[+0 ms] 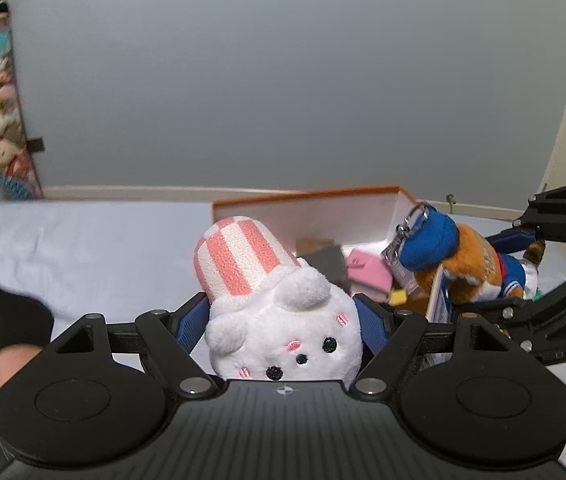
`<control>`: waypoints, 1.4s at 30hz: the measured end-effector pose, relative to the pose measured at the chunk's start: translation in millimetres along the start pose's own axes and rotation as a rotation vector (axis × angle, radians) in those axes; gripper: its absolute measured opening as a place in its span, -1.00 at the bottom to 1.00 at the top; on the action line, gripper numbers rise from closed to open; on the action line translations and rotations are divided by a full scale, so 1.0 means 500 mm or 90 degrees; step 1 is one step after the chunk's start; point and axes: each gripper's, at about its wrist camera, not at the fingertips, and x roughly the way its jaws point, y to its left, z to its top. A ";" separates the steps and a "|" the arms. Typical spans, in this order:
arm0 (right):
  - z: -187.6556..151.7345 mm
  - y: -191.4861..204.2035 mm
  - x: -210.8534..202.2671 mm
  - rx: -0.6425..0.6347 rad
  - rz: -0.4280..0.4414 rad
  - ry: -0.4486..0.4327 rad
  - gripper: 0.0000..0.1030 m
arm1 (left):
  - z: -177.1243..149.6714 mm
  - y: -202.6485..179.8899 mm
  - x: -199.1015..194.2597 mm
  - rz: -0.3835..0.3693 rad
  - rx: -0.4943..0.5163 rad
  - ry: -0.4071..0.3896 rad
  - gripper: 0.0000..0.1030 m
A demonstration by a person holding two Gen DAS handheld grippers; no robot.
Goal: Organize objects
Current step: 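Carry both plush toys over the orange box and lower them inside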
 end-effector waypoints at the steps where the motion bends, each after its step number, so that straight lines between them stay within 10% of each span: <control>1: 0.002 -0.009 0.002 0.015 -0.003 -0.003 0.15 | 0.013 -0.005 0.005 -0.001 0.005 -0.001 0.71; 17: 0.061 -0.182 0.037 0.254 -0.002 -0.013 0.15 | 0.166 -0.043 0.146 0.009 0.091 0.013 0.71; 30: 0.038 -0.245 0.212 0.406 0.014 0.040 0.15 | 0.129 -0.015 0.350 0.012 0.142 0.171 0.71; 42: 0.037 -0.238 0.360 0.414 -0.005 0.091 0.15 | 0.090 -0.027 0.445 0.014 0.160 0.209 0.71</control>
